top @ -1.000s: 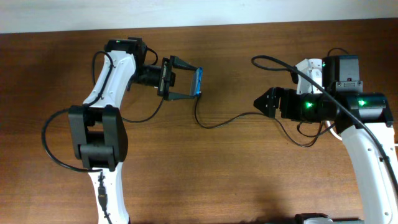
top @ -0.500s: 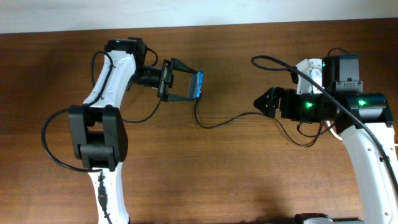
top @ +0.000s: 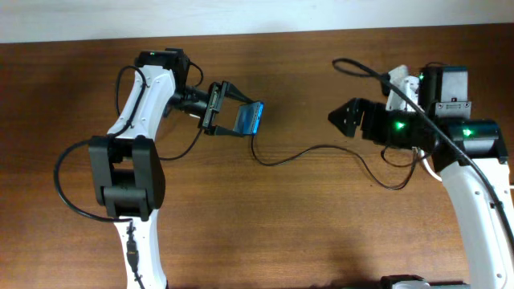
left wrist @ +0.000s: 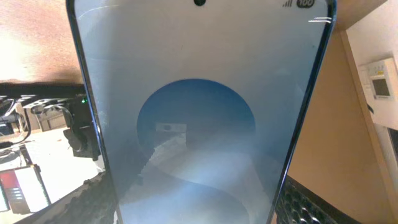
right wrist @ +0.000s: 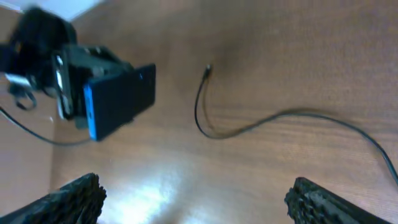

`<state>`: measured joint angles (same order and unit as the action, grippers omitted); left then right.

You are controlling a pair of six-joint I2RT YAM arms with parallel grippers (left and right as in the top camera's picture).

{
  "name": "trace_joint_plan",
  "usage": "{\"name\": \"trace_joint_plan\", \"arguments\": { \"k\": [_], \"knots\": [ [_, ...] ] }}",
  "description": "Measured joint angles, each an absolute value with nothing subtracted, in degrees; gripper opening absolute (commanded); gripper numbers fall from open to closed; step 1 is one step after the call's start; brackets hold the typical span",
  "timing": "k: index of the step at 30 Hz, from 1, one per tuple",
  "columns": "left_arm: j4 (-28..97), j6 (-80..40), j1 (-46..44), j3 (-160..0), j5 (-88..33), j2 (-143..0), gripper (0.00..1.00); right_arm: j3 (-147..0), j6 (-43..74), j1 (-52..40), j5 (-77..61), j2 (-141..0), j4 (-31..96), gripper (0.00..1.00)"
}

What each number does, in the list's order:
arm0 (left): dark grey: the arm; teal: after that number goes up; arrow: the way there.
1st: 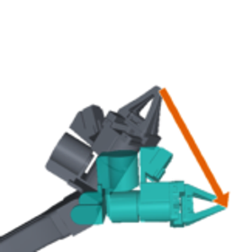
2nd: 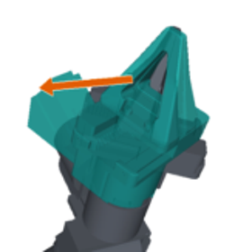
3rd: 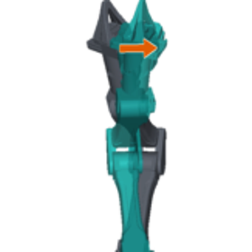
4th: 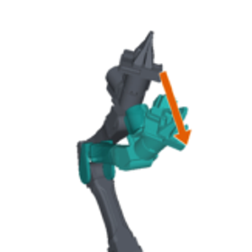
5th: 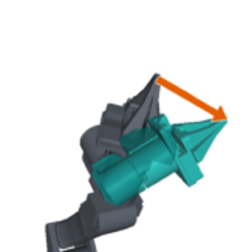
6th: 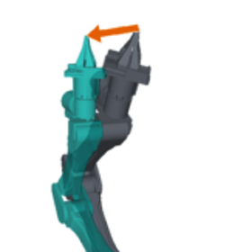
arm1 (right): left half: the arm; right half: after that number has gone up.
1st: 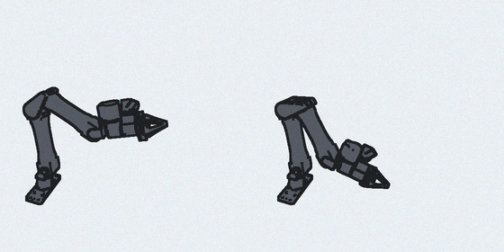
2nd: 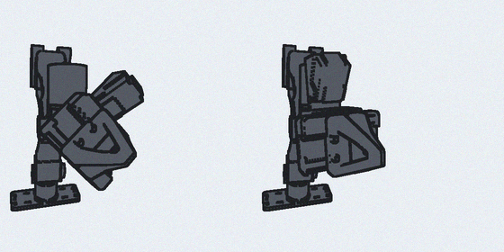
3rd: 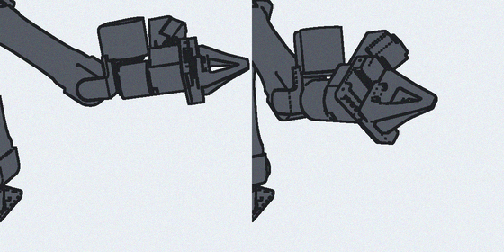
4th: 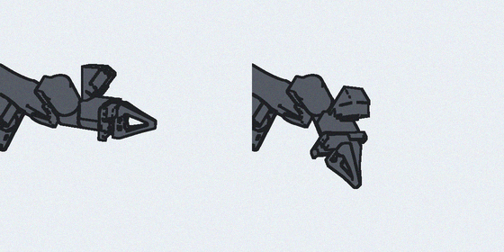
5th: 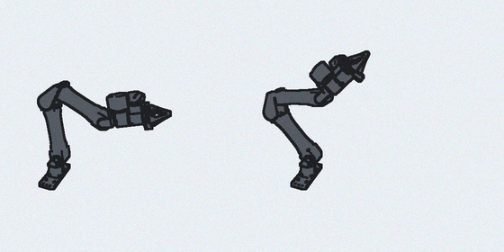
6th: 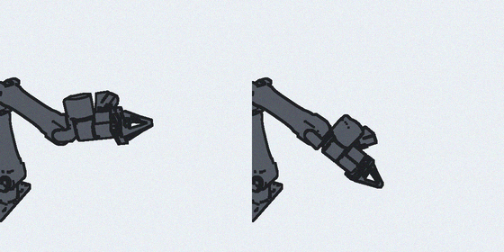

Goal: Plug charger to phone and switch on socket
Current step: 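Bring the phone to the right gripper and grasp its edge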

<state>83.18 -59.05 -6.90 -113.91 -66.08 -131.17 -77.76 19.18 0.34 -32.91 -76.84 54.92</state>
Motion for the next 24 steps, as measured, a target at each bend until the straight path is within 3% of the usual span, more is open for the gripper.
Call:
{"name": "trace_joint_plan", "arguments": {
  "k": [7,11,14,24],
  "knots": [
    [77.7,-59.7,-9.9,-114.0,-59.5,-131.2,0.0,-77.8,29.1,-9.0,-32.6,-82.5,44.3,1.0],
    [76.7,-63.1,-12.0,-114.0,-53.5,-131.2,0.0,-77.8,34.2,-13.2,-27.0,-84.2,42.0,0.88],
    [76.6,-65.5,-12.1,-114.0,-52.0,-131.2,0.0,-77.8,39.2,-19.2,-19.4,-85.2,41.7,0.7],
    [76.5,-68.0,-12.1,-114.0,-53.1,-131.2,0.0,-77.8,46.8,-25.1,-15.7,-93.1,37.6,0.62]
  ]
}}
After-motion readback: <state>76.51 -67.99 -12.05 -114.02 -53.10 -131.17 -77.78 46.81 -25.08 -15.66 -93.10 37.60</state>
